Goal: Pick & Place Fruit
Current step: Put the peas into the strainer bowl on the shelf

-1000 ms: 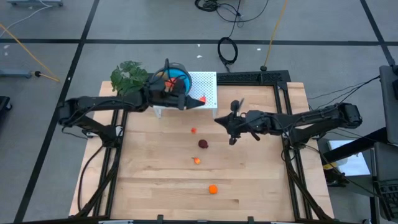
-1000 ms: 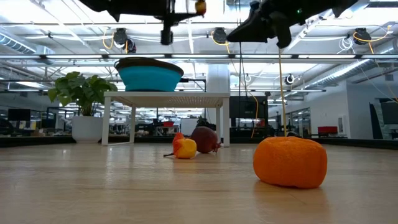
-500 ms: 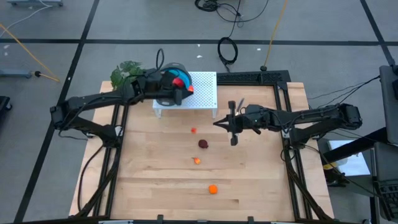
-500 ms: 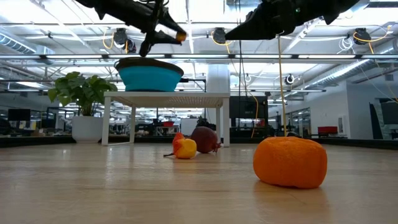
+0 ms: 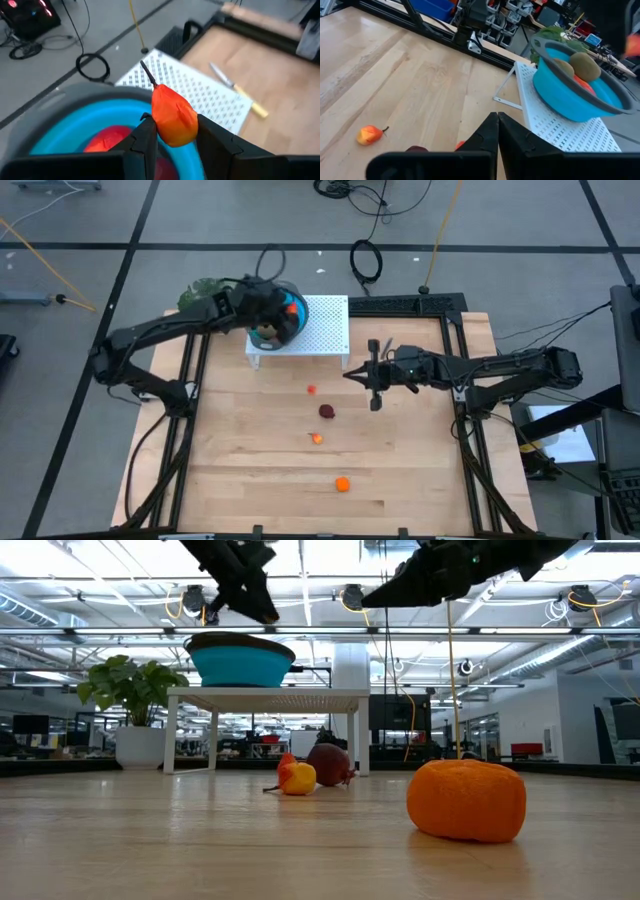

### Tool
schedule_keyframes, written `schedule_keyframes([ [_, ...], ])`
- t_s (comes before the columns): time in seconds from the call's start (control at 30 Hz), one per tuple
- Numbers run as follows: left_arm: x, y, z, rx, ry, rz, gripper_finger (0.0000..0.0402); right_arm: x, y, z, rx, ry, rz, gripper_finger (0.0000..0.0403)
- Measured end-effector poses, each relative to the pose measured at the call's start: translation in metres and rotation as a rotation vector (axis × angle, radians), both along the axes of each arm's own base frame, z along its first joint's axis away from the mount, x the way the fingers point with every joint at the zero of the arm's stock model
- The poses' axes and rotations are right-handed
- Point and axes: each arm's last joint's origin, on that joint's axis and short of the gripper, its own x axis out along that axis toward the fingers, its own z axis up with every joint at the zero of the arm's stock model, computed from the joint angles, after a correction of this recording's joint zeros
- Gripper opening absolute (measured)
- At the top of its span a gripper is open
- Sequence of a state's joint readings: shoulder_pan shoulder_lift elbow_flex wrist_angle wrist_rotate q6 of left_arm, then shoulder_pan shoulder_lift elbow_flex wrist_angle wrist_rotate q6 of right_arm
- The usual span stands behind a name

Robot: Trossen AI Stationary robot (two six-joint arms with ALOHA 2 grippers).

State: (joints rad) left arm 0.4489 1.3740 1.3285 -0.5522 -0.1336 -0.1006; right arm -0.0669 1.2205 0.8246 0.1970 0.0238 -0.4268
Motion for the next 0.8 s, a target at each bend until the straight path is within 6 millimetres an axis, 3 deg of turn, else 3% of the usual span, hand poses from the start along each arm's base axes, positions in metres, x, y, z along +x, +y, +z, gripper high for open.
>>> schedule_keyframes([
  [0.27,0.008,0.011,-0.031,-0.071,0.175,-0.002,0.0115,0.0,-0.001,0.0,0.024,-0.003,-0.011,0.0001],
  [0.8,0.003,0.009,-0.036,-0.148,0.232,-0.023,0.0116,0.0,-0.001,0.0,0.022,-0.003,-0.011,0.0],
])
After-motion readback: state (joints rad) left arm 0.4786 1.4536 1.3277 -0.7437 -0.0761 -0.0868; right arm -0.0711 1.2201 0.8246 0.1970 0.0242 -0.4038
